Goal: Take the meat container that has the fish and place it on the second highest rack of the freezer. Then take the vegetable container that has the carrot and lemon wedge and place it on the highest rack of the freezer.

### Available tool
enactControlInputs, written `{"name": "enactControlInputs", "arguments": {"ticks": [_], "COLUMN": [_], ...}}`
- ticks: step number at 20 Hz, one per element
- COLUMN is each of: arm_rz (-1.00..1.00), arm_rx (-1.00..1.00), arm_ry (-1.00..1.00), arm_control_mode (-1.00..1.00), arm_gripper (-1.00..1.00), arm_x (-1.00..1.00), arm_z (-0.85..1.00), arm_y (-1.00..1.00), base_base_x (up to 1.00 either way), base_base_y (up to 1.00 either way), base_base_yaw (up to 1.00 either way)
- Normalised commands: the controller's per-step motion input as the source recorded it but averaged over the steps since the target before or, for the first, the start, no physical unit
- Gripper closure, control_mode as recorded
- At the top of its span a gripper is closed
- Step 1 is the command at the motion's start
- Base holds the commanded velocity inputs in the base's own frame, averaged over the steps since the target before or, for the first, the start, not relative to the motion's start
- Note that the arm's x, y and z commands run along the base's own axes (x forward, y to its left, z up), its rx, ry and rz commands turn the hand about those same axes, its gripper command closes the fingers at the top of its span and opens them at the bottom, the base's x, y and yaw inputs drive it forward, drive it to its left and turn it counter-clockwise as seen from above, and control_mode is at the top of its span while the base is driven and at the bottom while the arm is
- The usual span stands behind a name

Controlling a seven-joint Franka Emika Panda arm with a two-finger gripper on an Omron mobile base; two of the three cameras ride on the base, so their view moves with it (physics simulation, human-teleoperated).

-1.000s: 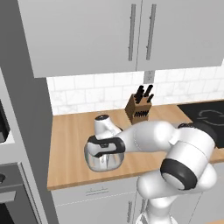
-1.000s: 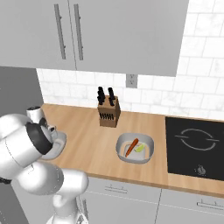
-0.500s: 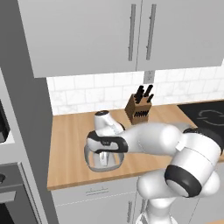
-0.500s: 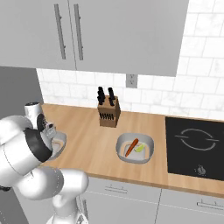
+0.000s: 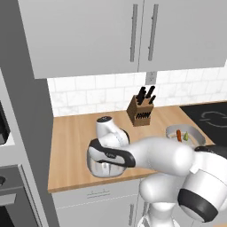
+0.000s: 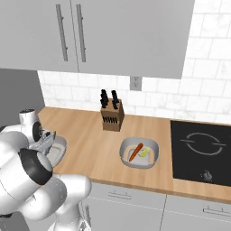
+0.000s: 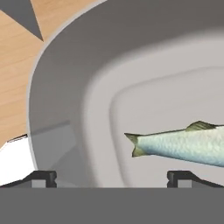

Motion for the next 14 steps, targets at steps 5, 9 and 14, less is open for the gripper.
{"name": "enactControlInputs", "arguments": {"ticks": [5, 9, 14], "arm_rz": [0.0, 0.0, 0.0], "arm_rx": [0.02, 0.01, 0.0], "arm_ry": [0.0, 0.0, 0.02], "arm_control_mode": [-1.0, -1.0, -1.0], "arm_gripper": [-1.0, -1.0, -1.0], "arm_x": [0.17, 0.14, -0.3], "arm_z": [0.25, 0.49, -0.01], "arm_y": [-0.01, 0.0, 0.01], "base_base_x": [0.0, 0.0, 0.0], "base_base_y": [0.0, 0.0, 0.0], "base_base_yaw": [0.0, 0.0, 0.0]}}
